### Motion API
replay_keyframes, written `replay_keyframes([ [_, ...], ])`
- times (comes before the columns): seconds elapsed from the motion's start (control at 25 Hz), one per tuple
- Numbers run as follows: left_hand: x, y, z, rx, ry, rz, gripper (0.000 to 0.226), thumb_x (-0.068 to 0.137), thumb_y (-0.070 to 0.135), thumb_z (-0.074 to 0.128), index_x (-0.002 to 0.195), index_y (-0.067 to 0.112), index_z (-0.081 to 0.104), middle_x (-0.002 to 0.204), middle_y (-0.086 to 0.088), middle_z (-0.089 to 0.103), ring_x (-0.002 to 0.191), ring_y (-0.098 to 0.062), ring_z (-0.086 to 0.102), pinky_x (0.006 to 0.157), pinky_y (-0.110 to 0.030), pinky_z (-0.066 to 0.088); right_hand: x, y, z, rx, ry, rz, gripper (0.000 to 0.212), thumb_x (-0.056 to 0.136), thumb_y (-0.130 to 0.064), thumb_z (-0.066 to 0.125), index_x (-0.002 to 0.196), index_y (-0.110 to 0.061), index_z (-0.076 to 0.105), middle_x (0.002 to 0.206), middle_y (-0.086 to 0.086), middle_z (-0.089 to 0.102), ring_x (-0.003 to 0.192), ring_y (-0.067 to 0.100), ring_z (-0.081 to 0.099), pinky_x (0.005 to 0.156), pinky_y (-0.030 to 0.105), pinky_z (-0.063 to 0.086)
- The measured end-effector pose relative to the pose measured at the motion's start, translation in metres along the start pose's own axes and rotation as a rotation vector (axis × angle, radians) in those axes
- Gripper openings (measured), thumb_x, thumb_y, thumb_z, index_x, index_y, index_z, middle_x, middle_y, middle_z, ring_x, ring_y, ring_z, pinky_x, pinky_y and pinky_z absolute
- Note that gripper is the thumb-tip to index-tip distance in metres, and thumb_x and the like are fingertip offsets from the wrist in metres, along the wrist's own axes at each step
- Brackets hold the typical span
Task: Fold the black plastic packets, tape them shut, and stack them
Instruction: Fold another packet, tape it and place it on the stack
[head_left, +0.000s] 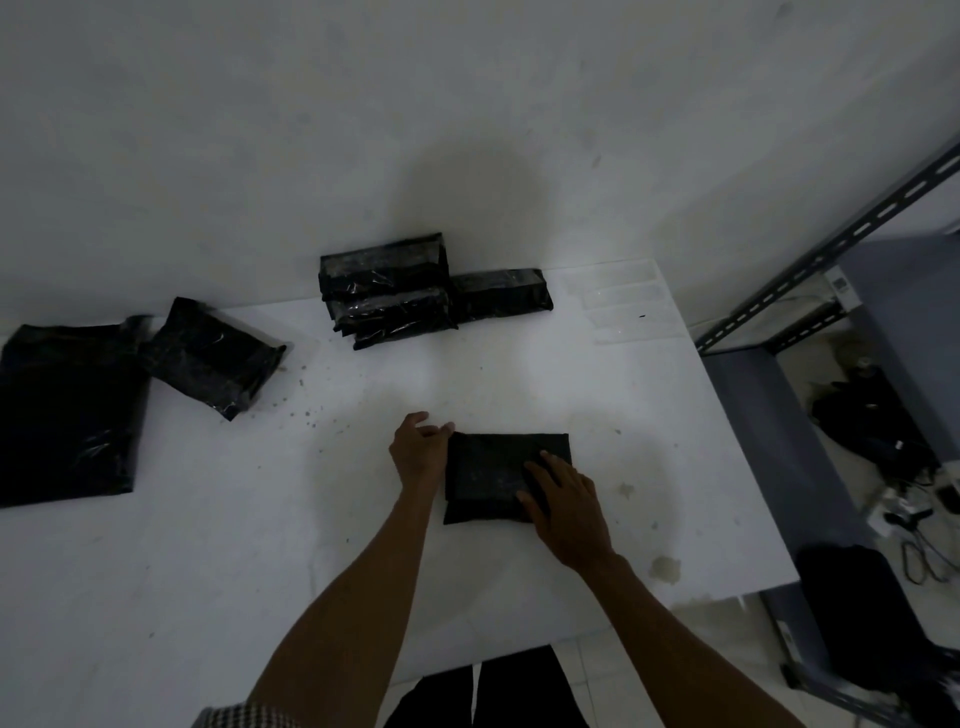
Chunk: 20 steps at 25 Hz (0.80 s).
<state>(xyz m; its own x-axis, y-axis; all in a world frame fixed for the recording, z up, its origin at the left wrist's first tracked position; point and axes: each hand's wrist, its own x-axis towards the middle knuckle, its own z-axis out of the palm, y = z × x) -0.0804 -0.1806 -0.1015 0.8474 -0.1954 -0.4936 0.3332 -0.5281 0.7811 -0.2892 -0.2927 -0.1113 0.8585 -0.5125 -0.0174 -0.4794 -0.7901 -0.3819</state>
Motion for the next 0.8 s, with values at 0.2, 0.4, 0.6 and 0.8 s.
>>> replay_keyframes([
  [0.2, -0.042, -0.013, -0.008, 0.049, -0.001, 0.027, 0.068, 0.077, 0.054, 0.076, 0.13, 0.015, 0.056, 0.105, -0.005, 0.069, 0.095, -0.02, 0.065, 0.088, -0.04, 0.056, -0.007, 0.003, -0.004, 0.312, 0.226, 0.434, 0.049, 0.097, -0.05, 0.052, 0.132, -0.016, 0.054, 0.126, 0.009, 0.06, 0.112, 0.023, 0.056, 0.094, 0.042, 0.05],
  [0.4, -0.066, -0.028, -0.02, 0.053, -0.009, 0.0, 0.063, 0.078, 0.042, 0.08, 0.13, 0.015, 0.057, 0.093, -0.001, 0.069, 0.087, -0.016, 0.064, 0.084, -0.034, 0.056, -0.017, 0.001, -0.011, 0.529, 0.236, 0.756, 0.046, 0.092, -0.033, 0.067, 0.131, -0.012, 0.056, 0.089, -0.001, 0.065, 0.082, 0.017, 0.063, 0.077, 0.03, 0.052],
  [0.6, -0.071, -0.037, -0.026, -0.066, -0.047, 0.0, 0.055, 0.079, 0.025, 0.082, 0.128, 0.016, 0.06, 0.088, 0.0, 0.07, 0.082, -0.012, 0.066, 0.076, -0.028, 0.057, -0.024, 0.005, -0.008, 0.573, 0.322, 0.794, 0.03, 0.087, -0.009, 0.071, 0.116, -0.018, 0.066, 0.09, 0.004, 0.073, 0.076, 0.015, 0.065, 0.076, 0.036, 0.058],
  [0.8, -0.068, -0.043, -0.025, -0.179, -0.094, -0.047, 0.058, 0.075, 0.023, 0.085, 0.127, 0.014, 0.061, 0.094, -0.009, 0.073, 0.088, -0.022, 0.069, 0.078, -0.037, 0.06, -0.018, 0.001, -0.015, 0.762, 0.258, 0.869, 0.041, 0.09, -0.04, 0.069, 0.123, -0.017, 0.06, 0.095, 0.004, 0.068, 0.087, 0.019, 0.063, 0.079, 0.031, 0.05],
])
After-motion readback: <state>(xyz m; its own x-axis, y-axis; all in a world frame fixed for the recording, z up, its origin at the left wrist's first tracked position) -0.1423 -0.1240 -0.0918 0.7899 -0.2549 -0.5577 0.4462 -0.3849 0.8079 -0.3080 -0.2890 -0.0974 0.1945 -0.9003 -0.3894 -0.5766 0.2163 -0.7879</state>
